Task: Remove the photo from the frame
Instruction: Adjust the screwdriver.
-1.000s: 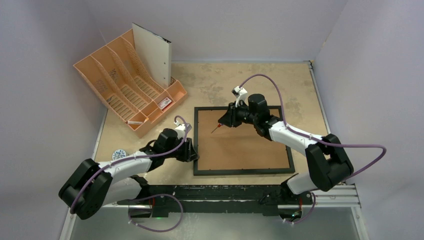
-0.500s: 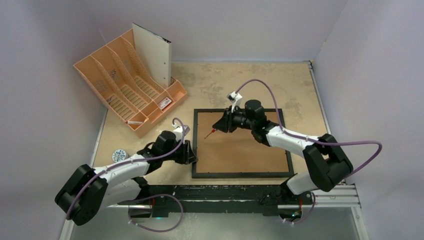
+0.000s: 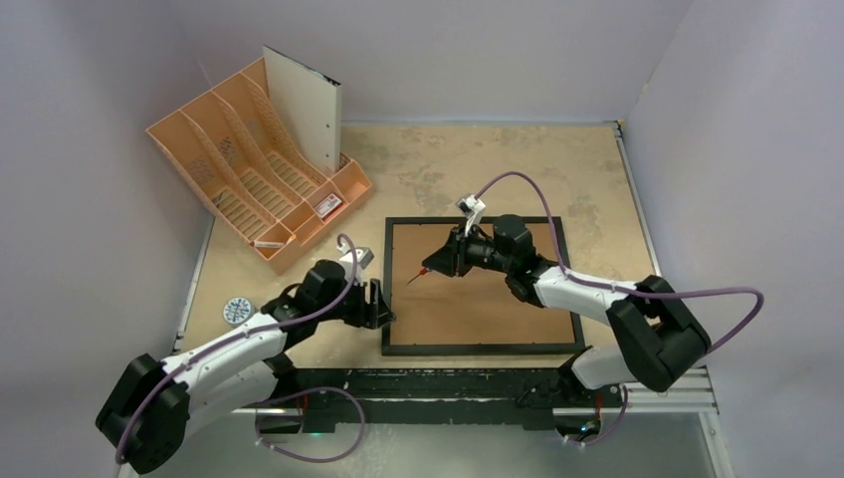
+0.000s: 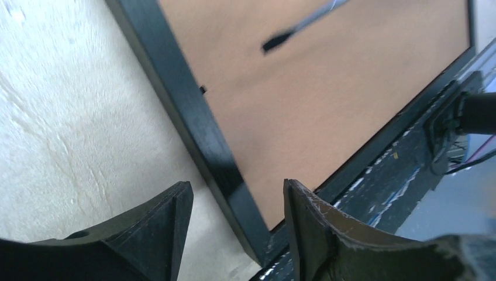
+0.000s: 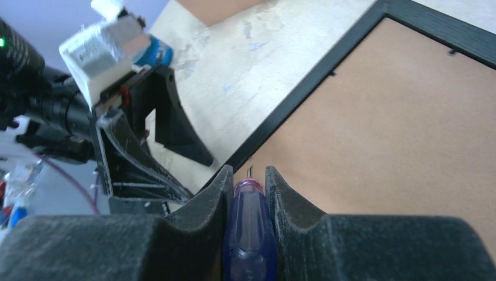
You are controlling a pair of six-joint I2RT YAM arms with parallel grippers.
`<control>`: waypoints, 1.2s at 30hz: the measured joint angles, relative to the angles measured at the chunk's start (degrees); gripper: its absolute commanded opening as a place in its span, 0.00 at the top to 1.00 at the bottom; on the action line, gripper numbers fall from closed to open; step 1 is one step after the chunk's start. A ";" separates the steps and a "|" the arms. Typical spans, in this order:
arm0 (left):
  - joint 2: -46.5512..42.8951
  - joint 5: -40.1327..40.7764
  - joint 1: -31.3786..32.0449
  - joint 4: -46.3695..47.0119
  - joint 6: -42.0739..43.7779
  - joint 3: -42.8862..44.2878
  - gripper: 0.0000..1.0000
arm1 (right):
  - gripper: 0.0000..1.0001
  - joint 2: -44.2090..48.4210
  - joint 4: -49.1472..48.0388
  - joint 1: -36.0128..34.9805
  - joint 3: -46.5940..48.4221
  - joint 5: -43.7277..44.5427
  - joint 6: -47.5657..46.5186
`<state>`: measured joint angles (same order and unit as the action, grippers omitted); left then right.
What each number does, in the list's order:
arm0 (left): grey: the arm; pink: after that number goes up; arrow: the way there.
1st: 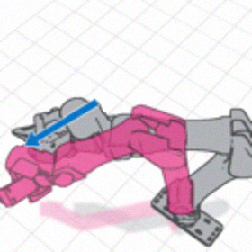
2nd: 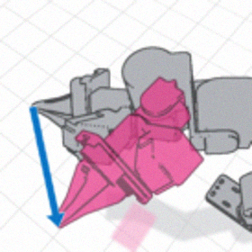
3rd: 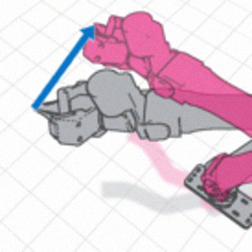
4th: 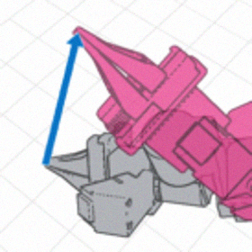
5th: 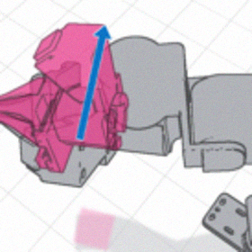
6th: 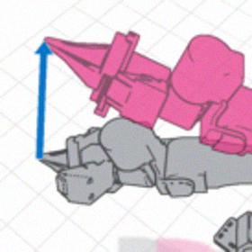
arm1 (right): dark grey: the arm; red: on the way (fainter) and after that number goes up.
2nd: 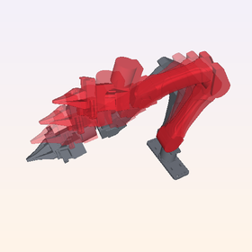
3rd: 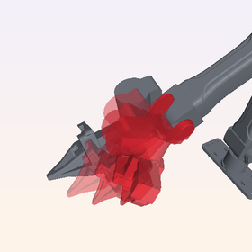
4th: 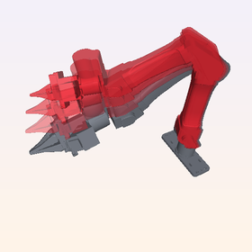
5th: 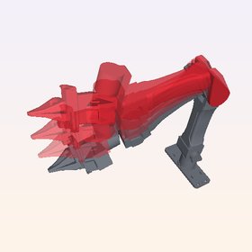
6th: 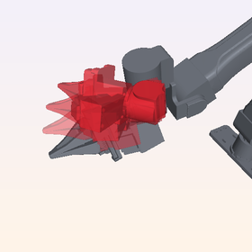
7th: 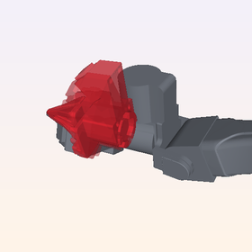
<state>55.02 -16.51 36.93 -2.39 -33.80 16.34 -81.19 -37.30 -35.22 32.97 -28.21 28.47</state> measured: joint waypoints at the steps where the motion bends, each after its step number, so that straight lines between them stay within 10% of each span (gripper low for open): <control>1: -1.29 0.28 0.00 -1.57 0.28 0.98 0.39 | 1.00 0.57 -0.04 0.00 -0.15 -1.03 -0.02; 29: 2.60 -14.64 2.95 -7.45 27.69 20.65 0.39 | 1.00 12.28 15.28 -0.02 4.46 -14.86 -0.55; 36: 3.87 -10.82 7.93 -6.91 28.96 20.65 0.58 | 1.00 12.26 15.13 -0.02 4.55 -12.70 3.13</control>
<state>58.89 -27.33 44.86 -9.30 -4.84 36.99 -68.93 -22.17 -35.24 37.52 -40.91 31.59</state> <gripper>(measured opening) 0.543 0.246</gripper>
